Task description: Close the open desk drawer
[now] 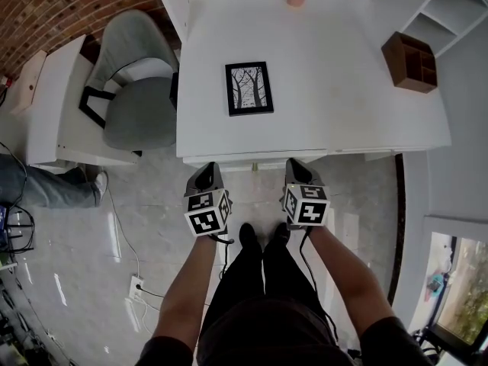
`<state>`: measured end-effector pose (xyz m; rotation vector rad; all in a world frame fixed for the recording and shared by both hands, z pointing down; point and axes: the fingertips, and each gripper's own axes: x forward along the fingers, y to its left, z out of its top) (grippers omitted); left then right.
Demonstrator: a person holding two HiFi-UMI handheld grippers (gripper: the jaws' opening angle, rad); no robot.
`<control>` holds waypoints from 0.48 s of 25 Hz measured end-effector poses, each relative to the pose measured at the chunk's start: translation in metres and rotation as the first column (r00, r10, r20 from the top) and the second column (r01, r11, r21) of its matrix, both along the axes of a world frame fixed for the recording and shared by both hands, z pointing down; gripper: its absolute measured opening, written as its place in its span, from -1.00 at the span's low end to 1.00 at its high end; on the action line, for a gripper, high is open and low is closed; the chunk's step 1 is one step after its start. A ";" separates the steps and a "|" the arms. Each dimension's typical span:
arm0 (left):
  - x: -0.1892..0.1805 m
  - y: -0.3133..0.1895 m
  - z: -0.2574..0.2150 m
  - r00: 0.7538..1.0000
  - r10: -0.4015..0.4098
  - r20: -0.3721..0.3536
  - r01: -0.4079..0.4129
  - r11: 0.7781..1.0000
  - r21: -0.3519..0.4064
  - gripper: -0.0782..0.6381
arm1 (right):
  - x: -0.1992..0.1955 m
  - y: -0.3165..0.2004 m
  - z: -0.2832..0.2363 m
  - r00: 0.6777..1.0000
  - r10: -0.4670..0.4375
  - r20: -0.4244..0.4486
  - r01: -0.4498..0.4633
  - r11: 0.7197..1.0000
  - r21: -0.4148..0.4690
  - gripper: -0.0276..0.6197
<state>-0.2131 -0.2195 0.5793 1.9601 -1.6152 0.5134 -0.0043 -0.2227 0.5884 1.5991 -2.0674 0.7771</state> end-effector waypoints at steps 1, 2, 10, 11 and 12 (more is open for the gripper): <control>0.000 -0.003 0.000 1.000 -0.001 -0.001 0.001 1.000 0.002 -0.76 | 0.000 -0.003 0.000 1.000 0.002 0.001 -0.002 1.000 0.002 -0.90; 0.000 -0.006 0.000 1.000 -0.003 -0.002 0.003 1.000 0.003 -0.76 | 0.000 -0.006 0.000 1.000 0.005 0.003 -0.005 1.000 0.003 -0.90; -0.002 -0.018 0.000 1.000 -0.016 0.001 0.016 1.000 0.016 -0.76 | -0.002 -0.017 0.000 1.000 -0.011 -0.017 0.011 1.000 0.029 -0.90; -0.002 -0.018 0.000 1.000 -0.016 0.003 0.016 1.000 0.018 -0.76 | -0.002 -0.017 0.000 1.000 -0.018 -0.026 0.018 0.999 0.034 -0.90; -0.002 -0.018 0.000 1.000 -0.016 0.004 0.016 1.000 0.020 -0.76 | -0.002 -0.017 0.000 0.999 -0.022 -0.031 0.024 0.999 0.038 -0.90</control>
